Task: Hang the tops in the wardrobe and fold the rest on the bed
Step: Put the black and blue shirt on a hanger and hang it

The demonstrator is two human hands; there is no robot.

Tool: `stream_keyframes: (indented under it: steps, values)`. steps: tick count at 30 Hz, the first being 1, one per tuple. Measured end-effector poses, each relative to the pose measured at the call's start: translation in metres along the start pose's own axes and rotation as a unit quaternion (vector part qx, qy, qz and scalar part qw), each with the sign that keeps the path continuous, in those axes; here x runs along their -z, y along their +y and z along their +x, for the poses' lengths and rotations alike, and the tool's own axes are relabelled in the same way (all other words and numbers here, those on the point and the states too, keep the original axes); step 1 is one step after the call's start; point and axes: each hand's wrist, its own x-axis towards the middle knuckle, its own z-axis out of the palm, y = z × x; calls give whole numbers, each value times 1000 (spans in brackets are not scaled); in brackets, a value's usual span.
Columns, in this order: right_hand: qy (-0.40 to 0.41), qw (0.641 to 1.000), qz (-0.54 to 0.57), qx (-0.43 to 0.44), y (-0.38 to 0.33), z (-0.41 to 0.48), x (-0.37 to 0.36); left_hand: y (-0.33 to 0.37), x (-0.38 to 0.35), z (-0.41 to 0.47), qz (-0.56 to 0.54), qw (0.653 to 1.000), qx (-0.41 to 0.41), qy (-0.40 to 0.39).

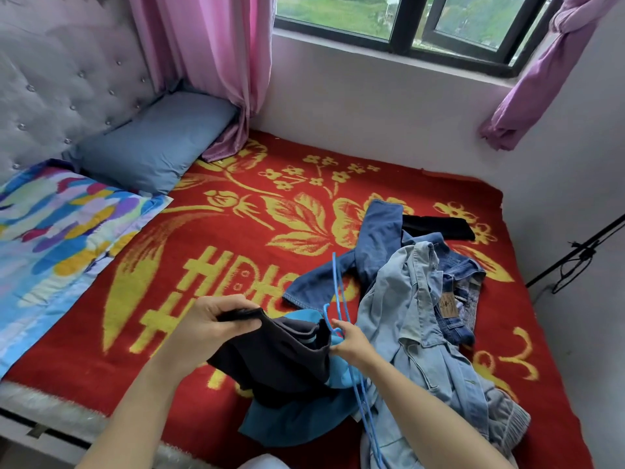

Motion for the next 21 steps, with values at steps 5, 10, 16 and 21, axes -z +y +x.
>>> stream_keyframes:
  steps: [5, 10, 16, 21]
  values:
    - [-32, 999, 5, 29, 4, -7, -13, 4, 8, 2, -24, 996, 10, 87]
    - [18, 998, -48, 26, 13, -7, -15, -12, 17, 6, -31, 987, 32, 155]
    - [209, 953, 219, 15, -13, -18, 44, -54, 34, 14, -32, 963, 64, 261]
    - [305, 896, 280, 158, -91, -45, 127, -4, 38, 54, 9, 961, -45, 273]
